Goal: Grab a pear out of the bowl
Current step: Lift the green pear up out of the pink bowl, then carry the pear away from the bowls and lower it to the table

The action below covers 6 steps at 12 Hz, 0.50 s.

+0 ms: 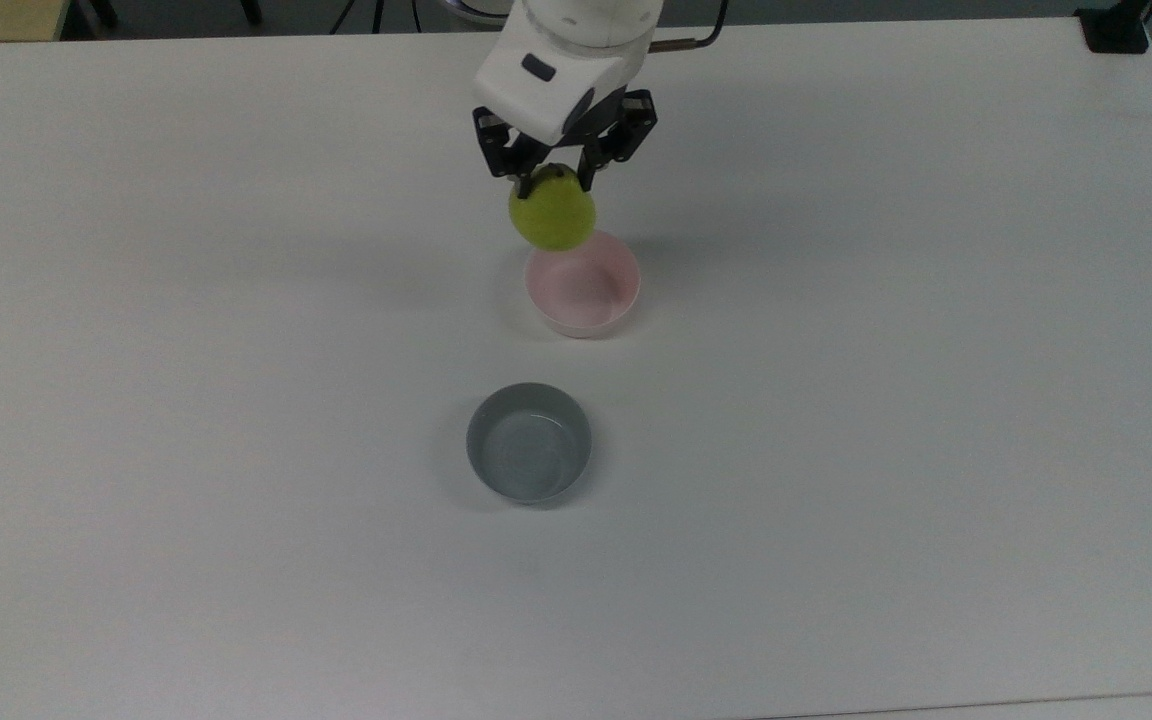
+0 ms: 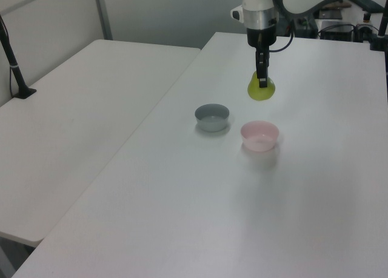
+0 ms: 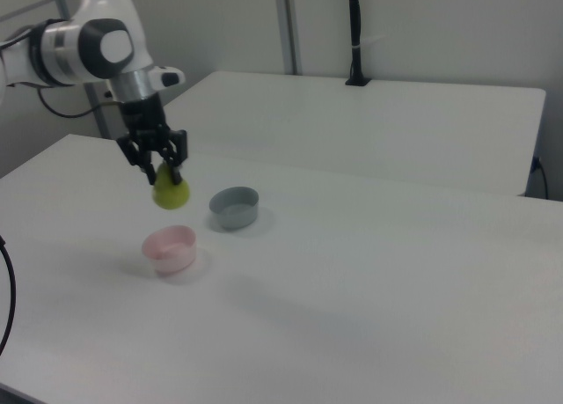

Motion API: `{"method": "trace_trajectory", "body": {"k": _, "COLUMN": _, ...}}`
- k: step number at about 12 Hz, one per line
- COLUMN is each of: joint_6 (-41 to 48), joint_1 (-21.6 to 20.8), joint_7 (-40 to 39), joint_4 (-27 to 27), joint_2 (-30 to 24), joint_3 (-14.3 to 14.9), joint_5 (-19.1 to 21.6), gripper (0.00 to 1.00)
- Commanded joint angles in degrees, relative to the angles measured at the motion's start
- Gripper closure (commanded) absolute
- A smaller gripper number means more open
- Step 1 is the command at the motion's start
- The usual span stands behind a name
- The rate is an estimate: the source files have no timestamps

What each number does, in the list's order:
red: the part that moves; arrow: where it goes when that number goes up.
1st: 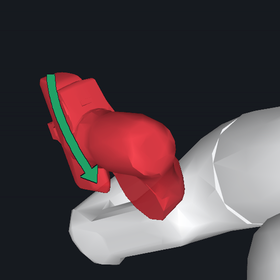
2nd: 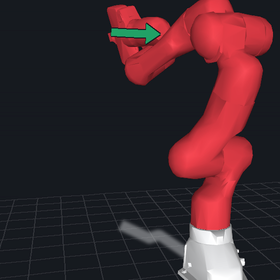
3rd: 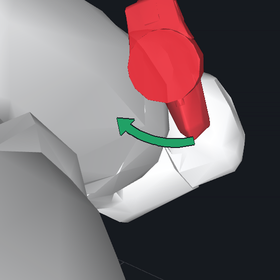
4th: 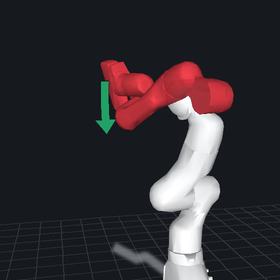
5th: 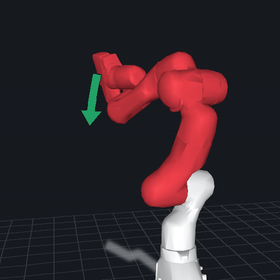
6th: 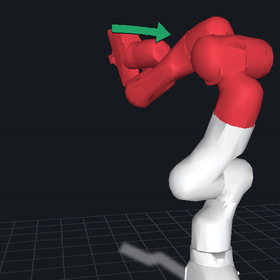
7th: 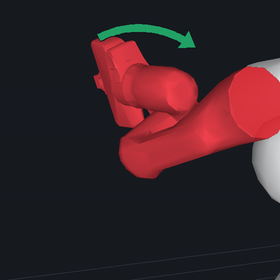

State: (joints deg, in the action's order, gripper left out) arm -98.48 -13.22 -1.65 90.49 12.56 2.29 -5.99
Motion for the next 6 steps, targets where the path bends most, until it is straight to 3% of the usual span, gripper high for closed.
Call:
{"method": "trace_trajectory", "body": {"k": 1, "joint_6": 0.4, "joint_1": 5.9, "joint_7": -6.9, "joint_4": -0.5, "joint_2": 0.5, "joint_3": 2.0, "joint_5": 0.4, "gripper": 0.71}}
{"method": "trace_trajectory", "body": {"k": 4, "joint_6": -2.5, "joint_1": 12.9, "joint_7": -11.6, "joint_4": -0.3, "joint_2": 1.1, "joint_3": 2.4, "joint_5": 0.5, "gripper": 0.71}}
{"method": "trace_trajectory", "body": {"k": 6, "joint_6": -7.8, "joint_1": 15.5, "joint_7": -12.4, "joint_4": 1.5, "joint_2": 2.5, "joint_3": 2.4, "joint_5": 0.5, "gripper": 0.71}}
